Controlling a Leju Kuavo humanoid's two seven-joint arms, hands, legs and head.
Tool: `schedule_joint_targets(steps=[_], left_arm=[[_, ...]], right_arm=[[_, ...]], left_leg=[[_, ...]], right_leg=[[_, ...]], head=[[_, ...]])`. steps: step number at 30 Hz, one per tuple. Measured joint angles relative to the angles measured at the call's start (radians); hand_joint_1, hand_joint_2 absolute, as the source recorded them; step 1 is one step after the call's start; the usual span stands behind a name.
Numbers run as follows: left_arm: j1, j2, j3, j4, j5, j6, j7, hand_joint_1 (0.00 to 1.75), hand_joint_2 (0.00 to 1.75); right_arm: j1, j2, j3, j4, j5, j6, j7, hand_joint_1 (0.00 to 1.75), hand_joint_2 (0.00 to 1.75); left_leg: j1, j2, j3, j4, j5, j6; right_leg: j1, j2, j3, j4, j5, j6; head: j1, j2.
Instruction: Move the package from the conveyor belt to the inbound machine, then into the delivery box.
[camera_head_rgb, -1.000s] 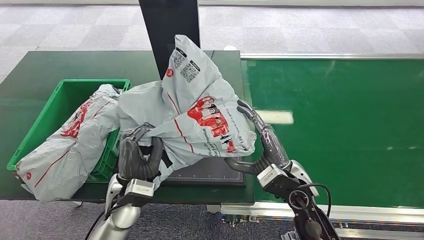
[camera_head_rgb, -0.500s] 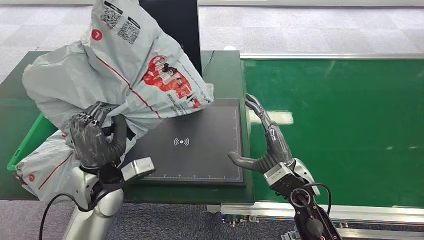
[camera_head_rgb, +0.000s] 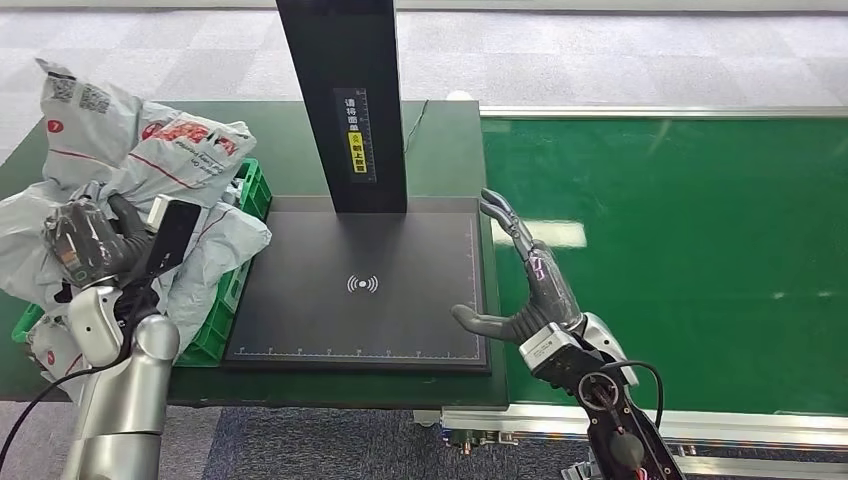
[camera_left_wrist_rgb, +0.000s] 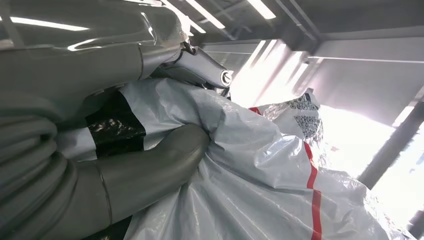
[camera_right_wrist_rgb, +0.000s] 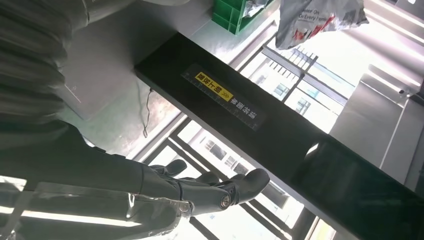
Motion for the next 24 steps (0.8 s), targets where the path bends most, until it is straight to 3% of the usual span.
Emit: schedule_joint_targets(steps=[4, 10, 17, 21, 22, 24], left_arm=[[-0.004, 0.013, 0.07, 0.037, 0.027, -0.031, 0.003, 1.75, 1.75], [-0.019, 0.028, 0.08, 0.11, 0.062, -0.275, -0.061, 1.75, 1.75], [-0.036, 0.032, -0.024, 0.151, 0.285, -0.588, -0.281, 1.75, 1.75], [-0.037, 0.045, -0.119, 0.152, 0.324, -0.707, -0.319, 1.75, 1.75], [-0.039, 0.049, -0.143, 0.155, 0.321, -0.72, -0.312, 1.44, 1.75], [-0.051, 0.056, -0.188, 0.172, 0.303, -0.706, -0.281, 0.58, 1.75]], right_arm=[[-0.004, 0.005, -0.001, 0.006, 0.01, 0.012, 0.002, 0.0, 1.75], [-0.01, 0.014, -0.009, 0.016, 0.024, 0.031, 0.003, 0.0, 1.75], [-0.03, 0.019, -0.019, 0.035, 0.031, 0.046, -0.006, 0.0, 1.75], [-0.039, 0.019, -0.02, 0.052, 0.033, 0.046, -0.009, 0.0, 1.75], [-0.04, 0.019, -0.02, 0.056, 0.034, 0.044, -0.01, 0.0, 1.75], [-0.04, 0.018, -0.022, 0.062, 0.034, 0.037, -0.012, 0.0, 1.75]], left_leg=[[0.0, 0.0, 0.0, 0.0, 0.0, 0.0], [0.0, -0.001, 0.001, 0.0, 0.0, 0.0], [-0.001, -0.009, 0.003, 0.0, 0.001, 0.001], [-0.001, -0.015, 0.004, 0.0, 0.002, 0.003], [-0.002, -0.016, 0.005, 0.0, 0.002, 0.003], [-0.002, -0.017, 0.006, 0.0, 0.003, 0.004]], right_leg=[[0.0, 0.0, 0.0, 0.0, 0.0, 0.0], [0.0, -0.001, 0.001, 0.0, 0.0, 0.0], [-0.001, -0.009, 0.006, 0.0, -0.001, 0.001], [-0.003, -0.015, 0.009, -0.001, -0.002, 0.002], [-0.003, -0.016, 0.01, -0.001, -0.002, 0.002], [-0.003, -0.017, 0.012, -0.001, -0.002, 0.002]], head=[[0.0, 0.0], [0.0, 0.0], [0.0, 0.0], [0.0, 0.0], [0.0, 0.0], [0.0, 0.0]])
